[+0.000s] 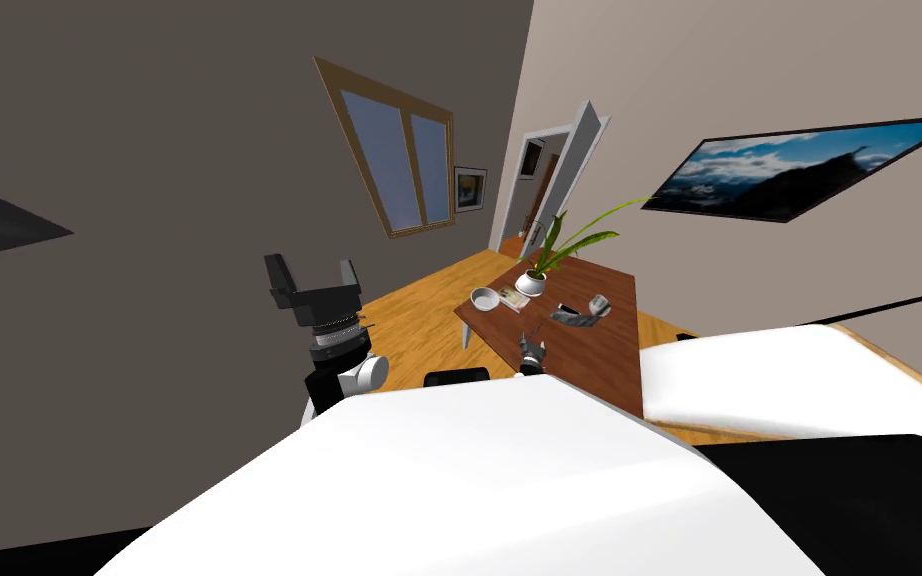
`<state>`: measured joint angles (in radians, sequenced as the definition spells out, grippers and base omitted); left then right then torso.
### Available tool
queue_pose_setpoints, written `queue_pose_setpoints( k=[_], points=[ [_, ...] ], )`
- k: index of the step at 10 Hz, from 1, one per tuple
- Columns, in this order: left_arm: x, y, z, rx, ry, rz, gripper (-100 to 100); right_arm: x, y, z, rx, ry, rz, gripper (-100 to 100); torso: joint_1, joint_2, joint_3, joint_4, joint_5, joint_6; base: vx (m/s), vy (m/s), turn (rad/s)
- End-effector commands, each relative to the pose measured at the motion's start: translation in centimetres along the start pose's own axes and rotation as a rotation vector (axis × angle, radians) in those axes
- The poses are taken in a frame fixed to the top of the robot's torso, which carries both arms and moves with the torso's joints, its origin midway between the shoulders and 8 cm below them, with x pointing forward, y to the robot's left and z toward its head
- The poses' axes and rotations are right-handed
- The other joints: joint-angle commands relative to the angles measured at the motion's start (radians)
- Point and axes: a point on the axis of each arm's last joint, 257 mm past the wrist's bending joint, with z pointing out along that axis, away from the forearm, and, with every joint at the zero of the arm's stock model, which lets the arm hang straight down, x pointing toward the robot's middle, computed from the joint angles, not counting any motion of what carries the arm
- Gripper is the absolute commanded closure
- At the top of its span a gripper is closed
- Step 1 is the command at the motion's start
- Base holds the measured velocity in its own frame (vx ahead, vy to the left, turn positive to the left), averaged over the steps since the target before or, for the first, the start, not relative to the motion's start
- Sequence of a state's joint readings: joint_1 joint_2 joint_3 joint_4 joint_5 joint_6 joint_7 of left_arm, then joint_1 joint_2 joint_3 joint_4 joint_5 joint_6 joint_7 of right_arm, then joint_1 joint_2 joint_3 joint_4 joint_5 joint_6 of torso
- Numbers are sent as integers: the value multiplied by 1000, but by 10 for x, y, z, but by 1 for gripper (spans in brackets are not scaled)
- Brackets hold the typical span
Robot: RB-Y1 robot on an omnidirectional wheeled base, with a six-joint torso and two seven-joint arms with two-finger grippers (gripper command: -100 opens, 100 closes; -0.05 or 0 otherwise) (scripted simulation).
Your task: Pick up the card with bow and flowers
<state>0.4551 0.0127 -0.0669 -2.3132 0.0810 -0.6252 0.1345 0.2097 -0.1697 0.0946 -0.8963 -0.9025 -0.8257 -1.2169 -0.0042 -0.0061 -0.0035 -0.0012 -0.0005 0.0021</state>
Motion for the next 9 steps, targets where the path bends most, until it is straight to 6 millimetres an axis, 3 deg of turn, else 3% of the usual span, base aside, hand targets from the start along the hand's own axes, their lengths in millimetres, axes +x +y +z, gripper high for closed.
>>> queue_pose_setpoints(
  k=[1, 3, 7, 8, 9],
  points=[
    [0, 0, 0, 0, 0, 0, 0, -4, -11, -13, 36, -2, -9, -100, 0, 0, 0, 0, 0, 0, 122, -73, -273],
    [0, 0, 0, 0, 0, 0, 0, -5, -19, -22, 59, -3, -12, -100, 0, -2, -1, 0, 0, 0, 123, -30, -152],
    [0, 0, 0, 0, 0, 0, 0, -13, -48, -64, 148, -16, -12, -100, -1, -2, -1, 0, 0, 0, 133, -45, -219],
    [0, 0, 0, 0, 0, 0, 0, -13, -43, -57, 135, -15, -14, -100, -1, -3, -2, -1, 0, 0, 72, -23, -37],
    [0, 0, 0, 0, 0, 0, 0, -13, -44, -58, 137, -14, -14, 100, 0, 1, 0, 0, 0, -1, 13, -4, 10]
  ],
)
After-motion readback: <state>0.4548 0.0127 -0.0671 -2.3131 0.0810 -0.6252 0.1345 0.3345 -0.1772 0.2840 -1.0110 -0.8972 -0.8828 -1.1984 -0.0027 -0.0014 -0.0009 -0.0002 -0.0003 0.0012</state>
